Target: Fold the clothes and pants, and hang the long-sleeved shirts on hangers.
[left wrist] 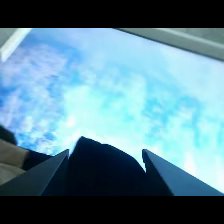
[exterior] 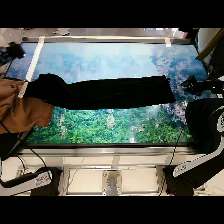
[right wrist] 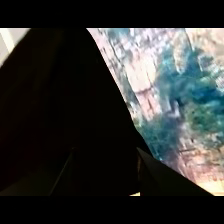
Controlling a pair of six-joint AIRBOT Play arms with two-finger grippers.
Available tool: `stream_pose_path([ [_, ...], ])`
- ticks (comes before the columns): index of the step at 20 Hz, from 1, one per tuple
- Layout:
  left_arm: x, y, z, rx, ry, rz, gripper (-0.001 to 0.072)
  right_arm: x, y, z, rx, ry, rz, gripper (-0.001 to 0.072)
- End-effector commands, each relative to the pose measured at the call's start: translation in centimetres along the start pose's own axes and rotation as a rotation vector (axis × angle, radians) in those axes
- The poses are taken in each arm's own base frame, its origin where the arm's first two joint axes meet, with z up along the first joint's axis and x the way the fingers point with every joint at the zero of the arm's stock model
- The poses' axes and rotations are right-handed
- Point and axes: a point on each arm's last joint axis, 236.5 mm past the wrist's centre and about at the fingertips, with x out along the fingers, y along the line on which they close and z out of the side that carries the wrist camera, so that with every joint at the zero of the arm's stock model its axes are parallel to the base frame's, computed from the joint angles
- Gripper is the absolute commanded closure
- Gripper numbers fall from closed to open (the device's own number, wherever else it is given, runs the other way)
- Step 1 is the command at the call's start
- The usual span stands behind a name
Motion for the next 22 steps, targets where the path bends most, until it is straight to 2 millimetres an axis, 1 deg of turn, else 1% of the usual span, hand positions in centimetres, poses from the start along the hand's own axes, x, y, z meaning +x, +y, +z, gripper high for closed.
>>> stream_pose_path([
  [1,-1.9,-7.8,-1.5,0.206,0.046,-0.135,0.0183,0.9,-1.5,-1.5,-0.046,0.076,0.002,0.0259],
  [2,-2.1,-9.6,-1.9,0.224,0.05,-0.167,0.0183,1.7,-2.0,-1.9,-0.044,0.098,0.005,0.0259],
  [4,-2.4,-12.2,-2.5,0.25,0.055,-0.212,0.0183,2.9,-2.4,-2.4,-0.056,0.135,0.024,0.0259],
  [7,-2.8,-14.7,-3.3,0.277,0.063,-0.256,0.0183,4.0,-2.8,-1.8,-0.059,0.159,0.038,0.0259],
  [10,-3.1,-16.7,-4.0,0.298,0.069,-0.291,0.0183,4.9,-2.2,-2.0,-0.08,0.208,0.065,0.0257],
  [14,-3.2,-17.7,-4.5,0.31,0.079,-0.308,0.0183,6.6,-0.8,-1.6,-0.121,0.206,0.063,0.0256],
  [16,-3.2,-18.1,-4.7,0.314,0.081,-0.313,0.0183,7.6,-0.5,-1.8,-0.13,0.212,0.049,0.0257],
  [19,-3.2,-18.4,-4.8,0.317,0.082,-0.318,0.0183,8.6,0.0,-3.0,-0.127,0.254,0.053,0.026],
  [21,-3.3,-18.4,-4.8,0.318,0.082,-0.32,0.0183,8.8,0.5,-3.7,-0.132,0.281,0.065,0.0263],
  [22,-3.3,-18.5,-4.8,0.318,0.083,-0.32,0.0183,8.8,0.9,-4.0,-0.147,0.291,0.079,0.0276],
])
